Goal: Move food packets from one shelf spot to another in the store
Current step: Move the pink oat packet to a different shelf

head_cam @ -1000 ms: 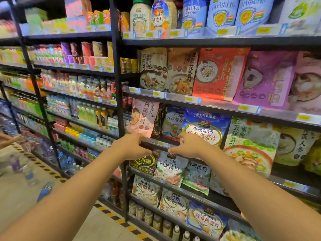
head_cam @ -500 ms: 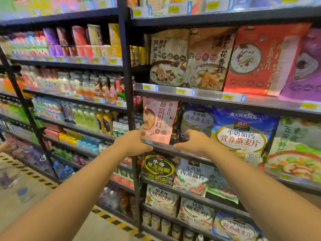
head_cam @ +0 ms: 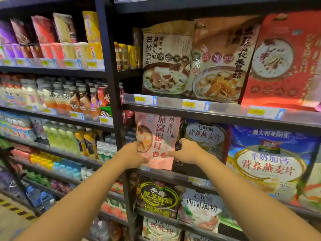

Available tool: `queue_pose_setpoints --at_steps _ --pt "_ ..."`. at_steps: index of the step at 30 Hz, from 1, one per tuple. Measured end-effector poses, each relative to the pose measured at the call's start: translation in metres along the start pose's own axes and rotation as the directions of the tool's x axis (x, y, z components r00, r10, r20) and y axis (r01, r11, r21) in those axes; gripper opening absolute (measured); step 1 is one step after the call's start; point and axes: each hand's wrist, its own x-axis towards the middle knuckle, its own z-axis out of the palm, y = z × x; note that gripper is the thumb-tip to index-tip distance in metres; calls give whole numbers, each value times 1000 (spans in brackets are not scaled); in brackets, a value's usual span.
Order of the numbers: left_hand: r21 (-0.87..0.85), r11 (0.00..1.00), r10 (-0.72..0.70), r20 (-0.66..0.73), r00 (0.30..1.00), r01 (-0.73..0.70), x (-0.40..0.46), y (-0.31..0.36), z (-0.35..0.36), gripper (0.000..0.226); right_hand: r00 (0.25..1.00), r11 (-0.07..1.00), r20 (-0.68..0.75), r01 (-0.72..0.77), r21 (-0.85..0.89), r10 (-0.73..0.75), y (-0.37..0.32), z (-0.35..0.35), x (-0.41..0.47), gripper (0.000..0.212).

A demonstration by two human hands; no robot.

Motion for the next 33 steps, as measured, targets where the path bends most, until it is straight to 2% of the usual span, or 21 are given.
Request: queue_pose_setpoints --at_steps 3,6,9,12,14,17,22,24,27,30,33 --pt "10 1000 -28 9 1000 27 45 -1 4 64 999 997 28 -39 74 37 2 -2 43 79" --pt "-25 997 -75 22 997 75 88 -8 15 84 995 987 62 -90 131 82 5 4 82 75" --pt "-10 998 -64 39 997 64 124 -19 25 82 987 977 82 -151 152 139 9 14 113 68" --pt "65 988 -147 90 985 141 149 -31 30 110 975 960 142 -196 198 170 13 25 134 66" --pt "26 982 -191 101 976 189 164 -39 30 121 968 950 155 -230 212 200 15 35 144 71" --pt "-36 982 -179 134 975 186 180 -49 34 112 958 933 137 -277 231 251 15 51 154 80" --pt "-128 978 -141 178 974 165 194 -58 47 103 943 842 161 -334 424 292 21 65 164 69" --pt "-169 970 -148 166 975 176 195 -61 49 113 944 856 154 -328 399 290 25 69 164 68" --pt "-192 962 -163 156 974 192 197 -67 54 137 950 844 108 -309 437 292 30 75 162 51" --pt "-238 954 -153 137 979 182 198 -71 58 128 966 836 67 -249 490 249 30 80 163 32" --pt "-276 948 -125 123 984 155 197 -71 59 126 982 853 21 -174 492 188 27 83 160 36"
